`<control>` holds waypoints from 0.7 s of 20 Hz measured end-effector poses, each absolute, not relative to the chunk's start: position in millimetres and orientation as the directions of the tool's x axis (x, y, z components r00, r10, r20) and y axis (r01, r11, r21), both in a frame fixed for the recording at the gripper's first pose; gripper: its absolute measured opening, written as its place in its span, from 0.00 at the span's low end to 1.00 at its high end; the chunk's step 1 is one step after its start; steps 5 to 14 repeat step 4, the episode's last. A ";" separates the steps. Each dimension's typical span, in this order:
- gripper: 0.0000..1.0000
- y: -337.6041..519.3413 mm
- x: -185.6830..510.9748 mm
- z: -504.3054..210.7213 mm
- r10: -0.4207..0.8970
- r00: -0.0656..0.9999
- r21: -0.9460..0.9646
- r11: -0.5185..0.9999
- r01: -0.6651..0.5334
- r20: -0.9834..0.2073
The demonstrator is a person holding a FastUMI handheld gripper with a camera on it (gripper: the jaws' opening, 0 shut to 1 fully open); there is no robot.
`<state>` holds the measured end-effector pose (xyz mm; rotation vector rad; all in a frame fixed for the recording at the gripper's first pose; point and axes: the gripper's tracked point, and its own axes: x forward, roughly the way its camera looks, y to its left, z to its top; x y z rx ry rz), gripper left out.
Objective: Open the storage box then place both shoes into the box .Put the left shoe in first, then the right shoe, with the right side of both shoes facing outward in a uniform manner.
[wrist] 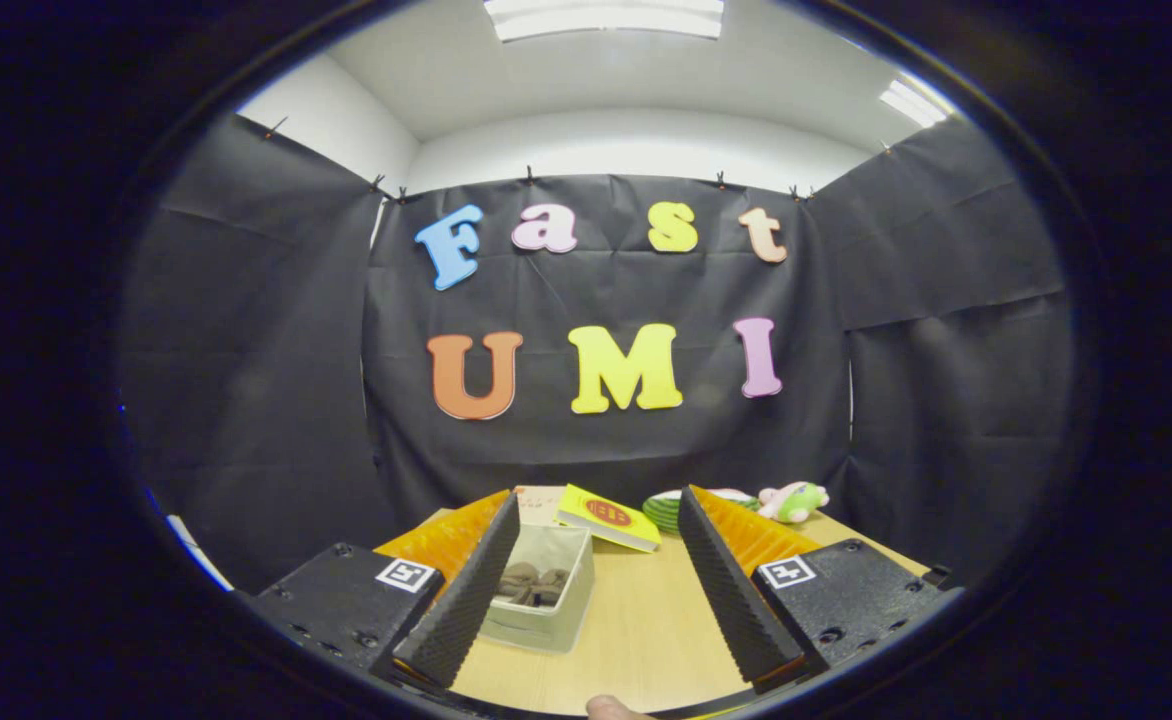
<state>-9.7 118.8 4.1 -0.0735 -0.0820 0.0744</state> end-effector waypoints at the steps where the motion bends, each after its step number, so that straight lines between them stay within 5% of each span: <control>1: 1.00 119.6 -10.2 2.7 0.076 0.994 -0.084 0.994 -0.069 0.083; 14: 1.00 128.1 -11.7 -10.3 0.105 0.993 -0.101 0.990 -0.099 0.056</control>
